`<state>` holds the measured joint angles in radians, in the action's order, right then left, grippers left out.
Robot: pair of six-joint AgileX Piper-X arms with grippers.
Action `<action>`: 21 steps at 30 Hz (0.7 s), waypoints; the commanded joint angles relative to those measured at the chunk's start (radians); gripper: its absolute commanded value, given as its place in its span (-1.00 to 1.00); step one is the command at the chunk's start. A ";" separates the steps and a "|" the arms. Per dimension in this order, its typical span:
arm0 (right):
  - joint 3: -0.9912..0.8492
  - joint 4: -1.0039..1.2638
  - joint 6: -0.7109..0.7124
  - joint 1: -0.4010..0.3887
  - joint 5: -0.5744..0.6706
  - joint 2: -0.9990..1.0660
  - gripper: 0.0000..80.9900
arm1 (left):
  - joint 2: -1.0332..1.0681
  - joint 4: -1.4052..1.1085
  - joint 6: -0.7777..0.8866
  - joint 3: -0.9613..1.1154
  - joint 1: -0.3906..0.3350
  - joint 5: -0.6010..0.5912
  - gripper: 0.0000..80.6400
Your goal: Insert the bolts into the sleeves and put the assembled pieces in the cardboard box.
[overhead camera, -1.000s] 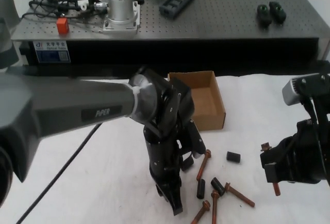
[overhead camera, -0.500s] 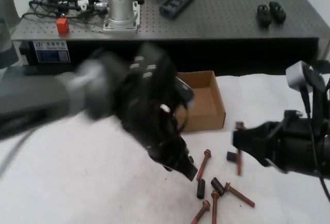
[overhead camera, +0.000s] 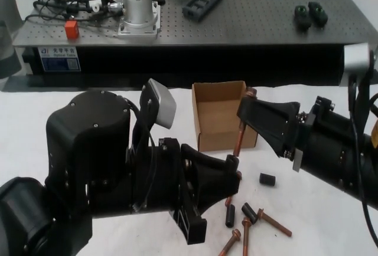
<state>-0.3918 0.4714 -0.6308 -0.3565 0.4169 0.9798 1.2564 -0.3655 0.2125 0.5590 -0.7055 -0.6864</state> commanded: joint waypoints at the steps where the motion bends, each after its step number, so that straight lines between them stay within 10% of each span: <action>1: -0.002 0.018 -0.005 -0.008 0.012 0.002 -0.89 | -0.008 -0.031 0.017 0.003 -0.001 -0.018 -0.98; 21: -0.002 0.013 0.028 -0.010 0.089 0.001 -0.89 | -0.008 -0.022 0.096 0.003 -0.001 -0.065 -0.98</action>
<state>-0.3918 0.4730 -0.6308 -0.3605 0.4779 0.9798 1.2564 -0.3682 0.2901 0.5563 -0.7055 -0.7459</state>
